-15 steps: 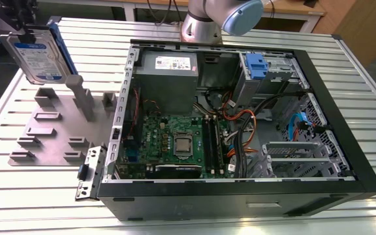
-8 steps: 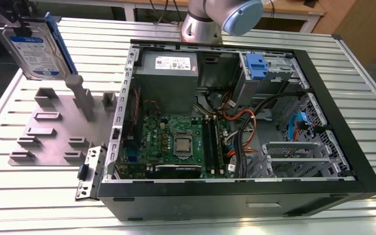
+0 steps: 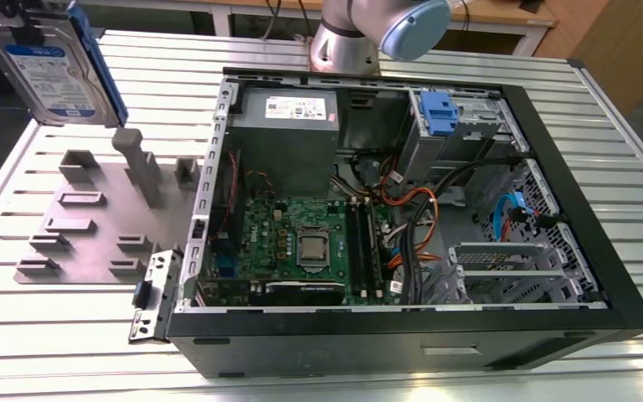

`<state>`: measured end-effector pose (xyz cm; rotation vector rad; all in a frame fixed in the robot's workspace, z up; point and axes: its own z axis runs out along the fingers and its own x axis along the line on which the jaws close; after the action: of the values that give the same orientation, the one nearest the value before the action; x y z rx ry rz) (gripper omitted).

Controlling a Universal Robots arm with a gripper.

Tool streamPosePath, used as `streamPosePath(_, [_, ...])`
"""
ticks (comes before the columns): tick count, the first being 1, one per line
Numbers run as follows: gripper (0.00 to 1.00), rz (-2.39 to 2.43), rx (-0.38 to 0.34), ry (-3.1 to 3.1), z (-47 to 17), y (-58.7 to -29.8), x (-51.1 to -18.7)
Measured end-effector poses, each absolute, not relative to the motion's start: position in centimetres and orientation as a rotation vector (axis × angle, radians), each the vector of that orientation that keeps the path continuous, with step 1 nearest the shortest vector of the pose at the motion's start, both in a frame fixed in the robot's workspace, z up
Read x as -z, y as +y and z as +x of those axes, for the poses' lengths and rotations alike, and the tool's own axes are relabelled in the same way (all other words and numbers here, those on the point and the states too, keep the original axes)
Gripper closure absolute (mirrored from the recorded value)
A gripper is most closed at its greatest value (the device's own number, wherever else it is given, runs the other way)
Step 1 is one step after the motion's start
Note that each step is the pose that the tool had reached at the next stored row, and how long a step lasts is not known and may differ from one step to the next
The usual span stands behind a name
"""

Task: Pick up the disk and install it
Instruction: 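Pick up the disk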

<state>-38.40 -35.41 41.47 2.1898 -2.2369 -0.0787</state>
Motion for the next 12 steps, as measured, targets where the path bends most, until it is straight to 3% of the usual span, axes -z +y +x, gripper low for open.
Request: streamPosePath(12, [0.65,2.190,0.079,-2.237,-38.4,-35.4,-43.2])
